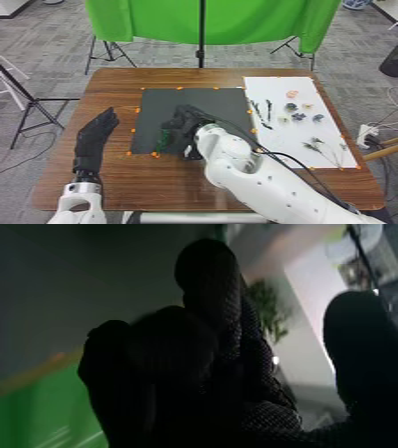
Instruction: Arrange flowers
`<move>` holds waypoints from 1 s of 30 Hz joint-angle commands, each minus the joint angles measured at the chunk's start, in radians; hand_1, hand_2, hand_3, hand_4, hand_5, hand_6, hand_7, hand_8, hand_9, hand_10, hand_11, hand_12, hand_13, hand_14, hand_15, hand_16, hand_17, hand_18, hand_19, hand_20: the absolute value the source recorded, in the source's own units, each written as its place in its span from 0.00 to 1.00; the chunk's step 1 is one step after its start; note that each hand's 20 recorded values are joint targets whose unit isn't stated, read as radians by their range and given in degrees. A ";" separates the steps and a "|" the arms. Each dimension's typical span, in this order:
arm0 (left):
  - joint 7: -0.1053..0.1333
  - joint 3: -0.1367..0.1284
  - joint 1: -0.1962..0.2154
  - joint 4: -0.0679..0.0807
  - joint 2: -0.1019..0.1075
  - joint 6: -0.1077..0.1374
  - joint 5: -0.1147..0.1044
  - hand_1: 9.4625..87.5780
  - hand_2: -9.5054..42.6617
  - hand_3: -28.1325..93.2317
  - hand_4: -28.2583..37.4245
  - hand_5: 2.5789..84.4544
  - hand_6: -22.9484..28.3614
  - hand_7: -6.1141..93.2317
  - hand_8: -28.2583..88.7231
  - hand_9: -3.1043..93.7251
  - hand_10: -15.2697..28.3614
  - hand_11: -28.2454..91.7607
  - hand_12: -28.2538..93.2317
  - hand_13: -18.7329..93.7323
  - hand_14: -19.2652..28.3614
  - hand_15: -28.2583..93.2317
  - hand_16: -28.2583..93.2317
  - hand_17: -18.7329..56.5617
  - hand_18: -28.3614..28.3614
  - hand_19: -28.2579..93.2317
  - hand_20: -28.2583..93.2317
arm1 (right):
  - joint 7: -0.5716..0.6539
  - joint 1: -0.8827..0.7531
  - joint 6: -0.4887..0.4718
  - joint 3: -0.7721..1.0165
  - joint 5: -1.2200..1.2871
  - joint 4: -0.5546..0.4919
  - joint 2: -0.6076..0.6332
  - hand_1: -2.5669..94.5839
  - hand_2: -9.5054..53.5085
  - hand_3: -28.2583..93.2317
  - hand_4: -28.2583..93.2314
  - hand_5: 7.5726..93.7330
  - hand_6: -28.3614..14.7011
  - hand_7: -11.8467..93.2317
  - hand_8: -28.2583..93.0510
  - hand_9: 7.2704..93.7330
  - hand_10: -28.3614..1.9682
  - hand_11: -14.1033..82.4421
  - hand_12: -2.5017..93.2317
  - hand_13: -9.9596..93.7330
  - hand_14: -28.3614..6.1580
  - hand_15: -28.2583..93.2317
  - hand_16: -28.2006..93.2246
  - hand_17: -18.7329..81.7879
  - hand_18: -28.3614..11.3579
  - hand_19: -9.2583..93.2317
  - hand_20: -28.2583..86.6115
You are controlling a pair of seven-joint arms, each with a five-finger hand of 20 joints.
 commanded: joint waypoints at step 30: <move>-0.033 -0.035 0.069 -0.020 -0.038 -0.026 0.030 0.20 0.21 0.79 0.04 0.49 0.58 0.12 0.20 0.41 0.65 0.36 0.33 0.42 0.77 0.43 0.23 0.33 0.74 0.32 0.41 | 0.082 -1.104 0.028 1.101 -0.279 -0.352 0.382 0.36 0.00 0.76 0.04 0.60 0.52 0.22 0.19 0.62 0.37 0.36 0.30 0.78 0.51 0.75 0.48 0.71 0.32 1.00 0.65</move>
